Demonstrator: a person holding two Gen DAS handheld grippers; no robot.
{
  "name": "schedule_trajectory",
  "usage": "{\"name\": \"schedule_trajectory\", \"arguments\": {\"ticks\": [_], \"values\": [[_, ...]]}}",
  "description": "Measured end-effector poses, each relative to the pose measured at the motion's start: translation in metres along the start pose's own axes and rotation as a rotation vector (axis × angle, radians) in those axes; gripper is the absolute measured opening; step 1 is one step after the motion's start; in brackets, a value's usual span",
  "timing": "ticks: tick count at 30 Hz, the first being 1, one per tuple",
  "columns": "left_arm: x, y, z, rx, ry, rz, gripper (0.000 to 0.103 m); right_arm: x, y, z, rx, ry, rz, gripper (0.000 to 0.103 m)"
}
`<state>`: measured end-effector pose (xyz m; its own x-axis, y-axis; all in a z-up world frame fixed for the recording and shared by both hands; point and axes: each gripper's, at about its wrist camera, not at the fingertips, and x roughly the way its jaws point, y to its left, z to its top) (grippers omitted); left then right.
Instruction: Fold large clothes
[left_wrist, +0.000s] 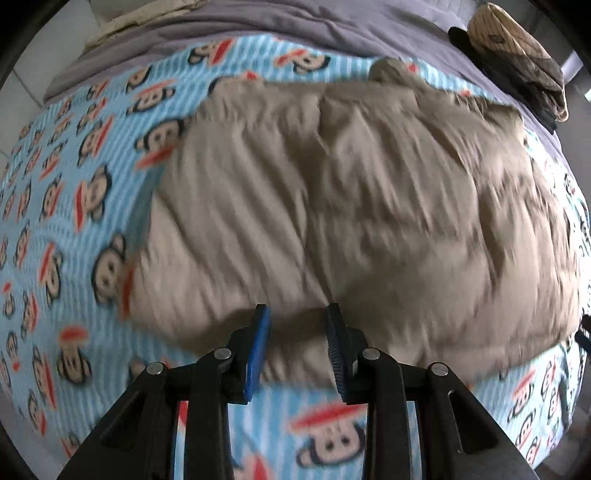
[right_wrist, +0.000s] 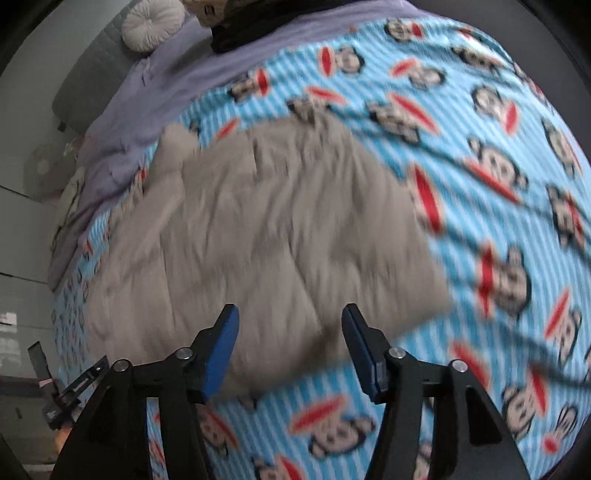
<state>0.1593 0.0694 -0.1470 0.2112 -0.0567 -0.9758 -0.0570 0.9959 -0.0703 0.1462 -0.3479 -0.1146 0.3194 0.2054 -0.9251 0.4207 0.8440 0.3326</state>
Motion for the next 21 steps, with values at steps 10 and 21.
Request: {"name": "schedule_trajectory", "arguments": {"ticks": [10,21], "values": [[-0.012,-0.002,-0.048,-0.044,0.014,-0.027,0.096,0.014,0.001,-0.052,-0.012,0.087,0.004,0.077],[-0.014,-0.007,-0.056,-0.026,0.037,0.001,0.096,0.032,0.014,-0.063,-0.039,0.140,0.062,0.103]]}}
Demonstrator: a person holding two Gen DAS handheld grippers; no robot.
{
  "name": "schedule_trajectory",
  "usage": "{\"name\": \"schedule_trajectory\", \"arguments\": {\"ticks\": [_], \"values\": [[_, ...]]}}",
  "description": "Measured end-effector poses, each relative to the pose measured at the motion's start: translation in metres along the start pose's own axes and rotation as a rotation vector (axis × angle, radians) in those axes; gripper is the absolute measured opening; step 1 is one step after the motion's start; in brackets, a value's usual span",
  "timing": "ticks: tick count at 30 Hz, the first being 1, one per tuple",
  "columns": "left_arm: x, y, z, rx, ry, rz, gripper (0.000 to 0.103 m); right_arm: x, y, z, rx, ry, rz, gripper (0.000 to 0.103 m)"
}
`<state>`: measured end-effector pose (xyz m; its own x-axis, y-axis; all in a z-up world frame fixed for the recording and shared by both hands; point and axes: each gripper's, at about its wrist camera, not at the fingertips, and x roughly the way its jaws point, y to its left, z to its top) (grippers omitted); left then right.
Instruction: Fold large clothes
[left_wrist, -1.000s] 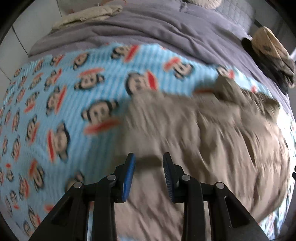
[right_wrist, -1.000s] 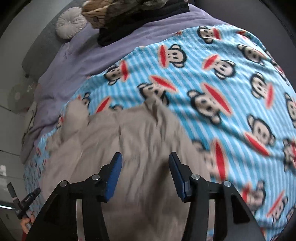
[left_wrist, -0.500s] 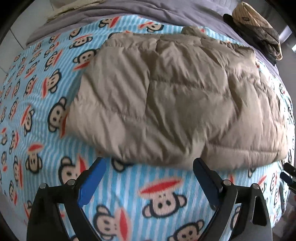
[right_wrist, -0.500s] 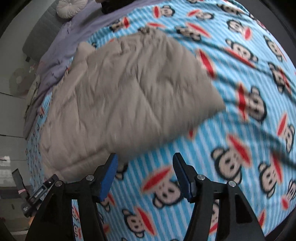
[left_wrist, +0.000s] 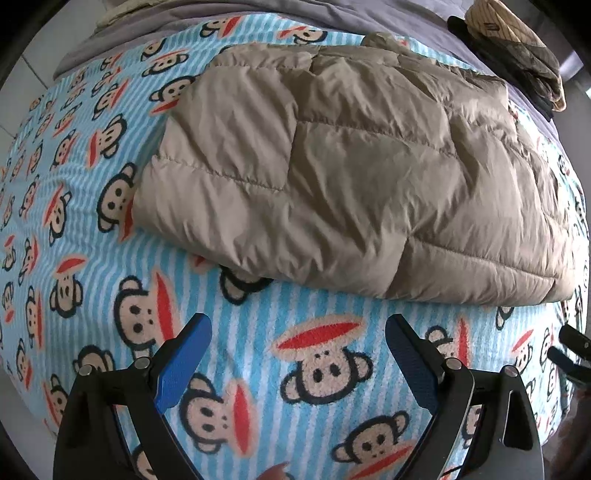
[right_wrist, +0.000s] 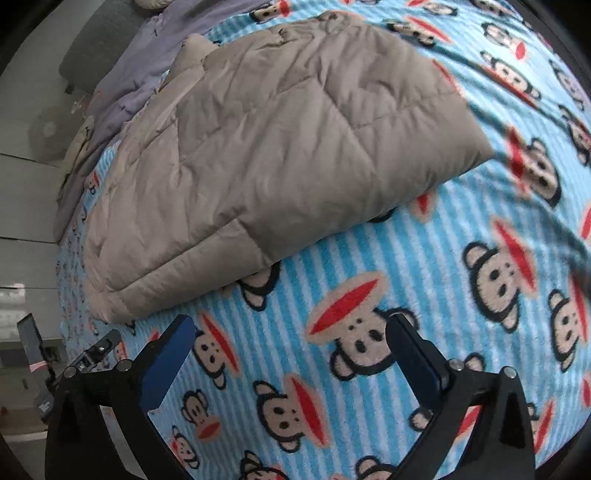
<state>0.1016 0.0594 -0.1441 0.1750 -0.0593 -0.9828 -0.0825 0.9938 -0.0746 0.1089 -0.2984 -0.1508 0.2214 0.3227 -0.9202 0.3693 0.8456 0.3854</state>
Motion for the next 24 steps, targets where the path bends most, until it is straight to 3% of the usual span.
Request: {"name": "schedule_trajectory", "arguments": {"ticks": [4,9,12,18,24], "values": [[0.007,0.003,0.001,0.002,0.015,0.002,0.095,0.013,-0.003,-0.001,0.049,0.059,0.077,0.103],[0.028,0.013,0.004,-0.025,0.101,-0.081,0.095,0.019,-0.016,-0.002,0.128,0.079,0.110,0.103],[0.027,0.020,0.008,-0.054,0.080,-0.126,0.095,0.020,-0.025,-0.001,0.177,0.075,0.151,0.103],[0.029,0.066,0.025,-0.272,0.047,-0.357,0.095,0.028,-0.040,0.009,0.282,0.077,0.292,0.103],[0.040,0.091,0.041,-0.356,0.046,-0.508,0.096,0.032,-0.047,0.024,0.361,0.021,0.445,0.103]]}}
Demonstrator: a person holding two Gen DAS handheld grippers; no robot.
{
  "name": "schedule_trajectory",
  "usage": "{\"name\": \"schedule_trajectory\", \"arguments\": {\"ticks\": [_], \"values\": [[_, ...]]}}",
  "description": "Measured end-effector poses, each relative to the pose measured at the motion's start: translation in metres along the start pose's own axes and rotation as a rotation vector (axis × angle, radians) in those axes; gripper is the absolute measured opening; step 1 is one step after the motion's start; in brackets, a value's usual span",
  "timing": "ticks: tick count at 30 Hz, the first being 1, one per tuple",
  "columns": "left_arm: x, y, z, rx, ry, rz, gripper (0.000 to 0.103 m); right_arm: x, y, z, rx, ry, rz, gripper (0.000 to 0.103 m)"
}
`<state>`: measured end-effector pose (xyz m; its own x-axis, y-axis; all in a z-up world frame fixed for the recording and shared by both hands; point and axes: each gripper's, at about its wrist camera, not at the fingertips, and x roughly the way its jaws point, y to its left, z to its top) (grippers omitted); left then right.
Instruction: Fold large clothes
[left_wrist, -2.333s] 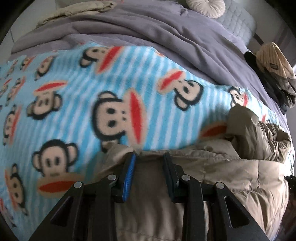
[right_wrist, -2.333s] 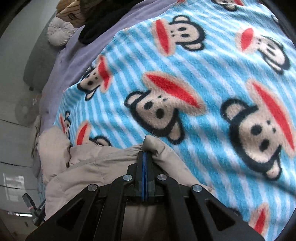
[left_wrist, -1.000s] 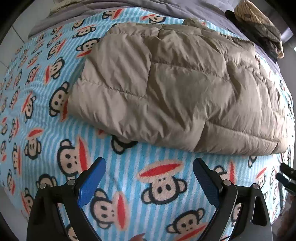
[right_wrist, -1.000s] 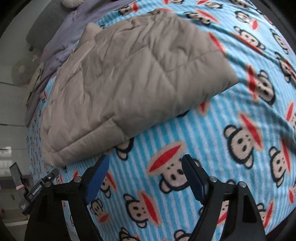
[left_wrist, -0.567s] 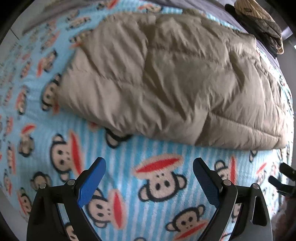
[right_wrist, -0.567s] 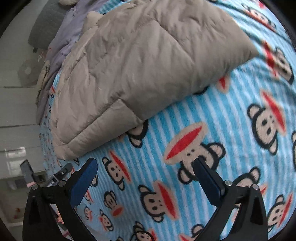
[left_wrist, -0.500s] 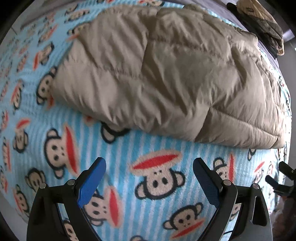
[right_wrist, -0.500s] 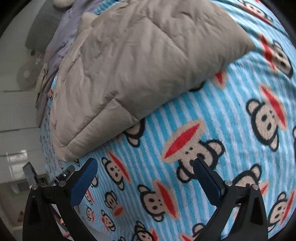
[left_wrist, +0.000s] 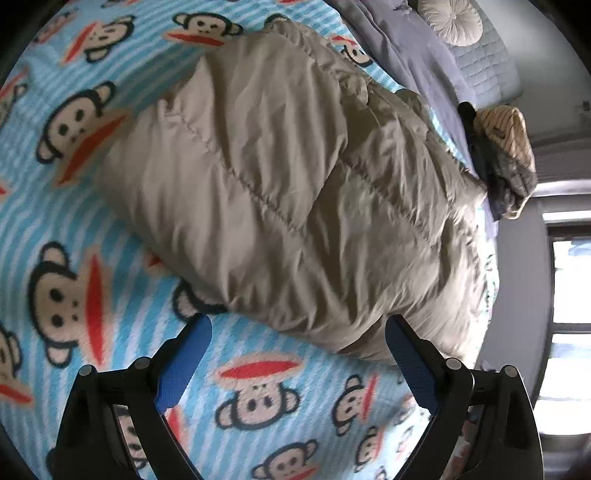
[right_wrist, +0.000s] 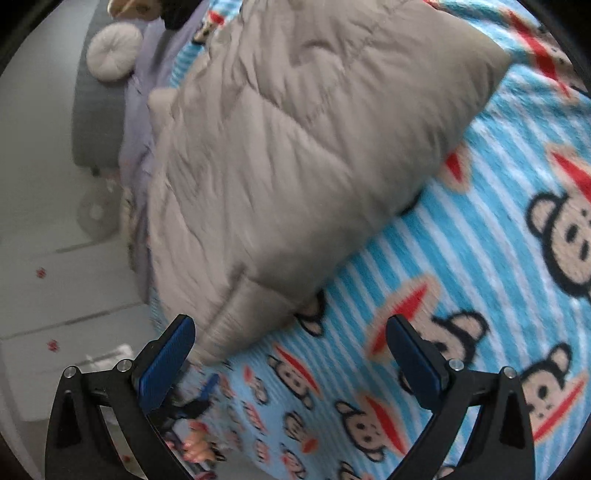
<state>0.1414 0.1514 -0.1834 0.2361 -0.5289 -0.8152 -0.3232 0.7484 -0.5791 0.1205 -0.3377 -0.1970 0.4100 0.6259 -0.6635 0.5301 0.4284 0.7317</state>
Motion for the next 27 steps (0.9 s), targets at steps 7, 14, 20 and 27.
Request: {"name": "schedule_trajectory", "arguments": {"ticks": [7,14,20,27], "values": [[0.021,0.016,0.007,-0.115,0.011,-0.115,0.095,0.026,-0.011,0.019,0.111,-0.012,0.124,0.103],[0.043,0.018,0.025,-0.127,-0.027,-0.142,0.096,0.043,-0.008,0.033,0.132,-0.027,0.199,0.103],[0.055,0.005,0.049,-0.148,-0.083,-0.151,0.096,0.059,0.010,0.048,0.069,-0.014,0.206,0.103],[0.052,-0.015,0.051,-0.107,-0.133,-0.148,0.032,0.052,0.004,0.041,0.158,-0.041,0.193,0.073]]}}
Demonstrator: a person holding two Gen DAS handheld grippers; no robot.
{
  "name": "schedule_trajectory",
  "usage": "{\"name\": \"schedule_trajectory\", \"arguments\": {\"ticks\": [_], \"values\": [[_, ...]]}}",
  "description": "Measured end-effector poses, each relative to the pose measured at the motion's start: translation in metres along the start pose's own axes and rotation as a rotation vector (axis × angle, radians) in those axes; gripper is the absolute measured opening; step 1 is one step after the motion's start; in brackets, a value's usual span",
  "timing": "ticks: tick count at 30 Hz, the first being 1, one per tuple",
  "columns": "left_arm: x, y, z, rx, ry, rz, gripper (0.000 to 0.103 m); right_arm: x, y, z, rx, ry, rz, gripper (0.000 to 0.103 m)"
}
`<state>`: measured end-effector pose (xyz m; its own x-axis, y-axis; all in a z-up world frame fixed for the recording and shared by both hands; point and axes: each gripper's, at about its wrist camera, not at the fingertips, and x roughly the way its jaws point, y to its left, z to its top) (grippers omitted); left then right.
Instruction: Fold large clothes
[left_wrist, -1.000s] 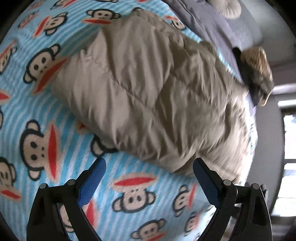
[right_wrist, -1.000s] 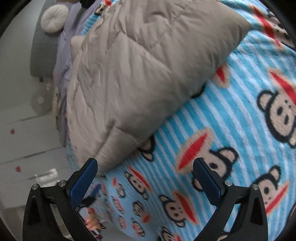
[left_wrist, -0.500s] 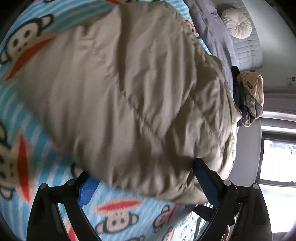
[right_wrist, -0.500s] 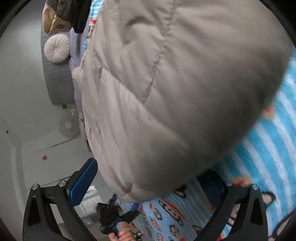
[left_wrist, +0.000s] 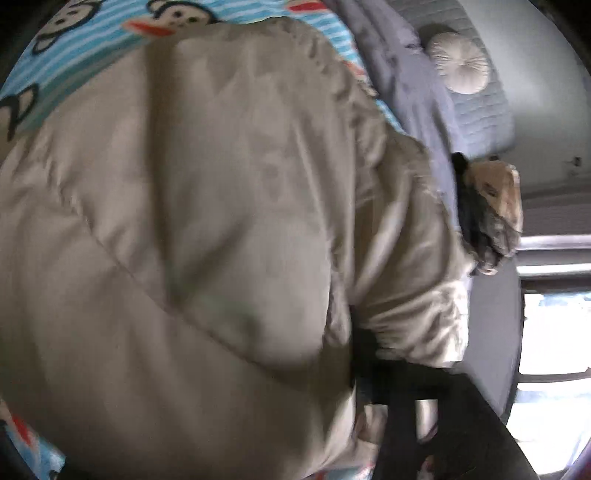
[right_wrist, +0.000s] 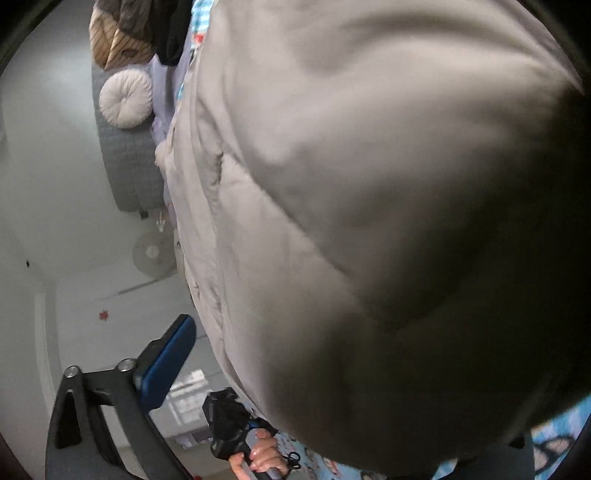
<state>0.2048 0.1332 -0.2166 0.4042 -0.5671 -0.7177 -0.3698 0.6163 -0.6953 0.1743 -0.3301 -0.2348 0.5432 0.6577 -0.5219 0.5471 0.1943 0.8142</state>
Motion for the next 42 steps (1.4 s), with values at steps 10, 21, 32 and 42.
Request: {"name": "schedule_trajectory", "arguments": {"ticks": [10,21,32,42], "values": [[-0.065,-0.032,-0.029,0.159,-0.023,-0.048,0.021,-0.036,0.014,-0.033,-0.069,-0.014,0.025,0.023],[-0.138,0.040,-0.137,0.138,0.144,-0.001,0.021,-0.124,-0.055,-0.135,-0.025,0.084,-0.035,0.023],[-0.124,0.080,-0.175,0.117,0.199,0.261,0.060,-0.144,-0.122,-0.174,0.022,0.107,-0.156,0.042],[-0.188,0.044,-0.177,0.300,0.112,0.436,0.075,-0.166,-0.061,-0.211,-0.243,0.350,-0.271,0.061]]}}
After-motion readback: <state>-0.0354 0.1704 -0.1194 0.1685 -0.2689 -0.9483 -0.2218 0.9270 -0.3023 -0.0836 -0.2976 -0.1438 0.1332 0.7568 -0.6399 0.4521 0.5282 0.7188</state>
